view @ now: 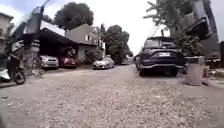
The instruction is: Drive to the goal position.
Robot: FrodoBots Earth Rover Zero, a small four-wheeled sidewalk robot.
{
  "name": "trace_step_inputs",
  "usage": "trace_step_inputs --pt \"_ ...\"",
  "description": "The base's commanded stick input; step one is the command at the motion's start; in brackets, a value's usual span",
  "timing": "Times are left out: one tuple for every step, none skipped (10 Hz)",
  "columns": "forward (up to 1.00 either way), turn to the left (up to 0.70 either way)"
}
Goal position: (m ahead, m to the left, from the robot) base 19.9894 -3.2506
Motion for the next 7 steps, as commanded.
trace_step_inputs --pt "1.00 0.00" --pt "1.00 0.00" --pt "1.00 0.00" --pt "1.00 0.00" --pt "1.00 0.00" --pt "1.00 0.00" --pt "1.00 0.00"
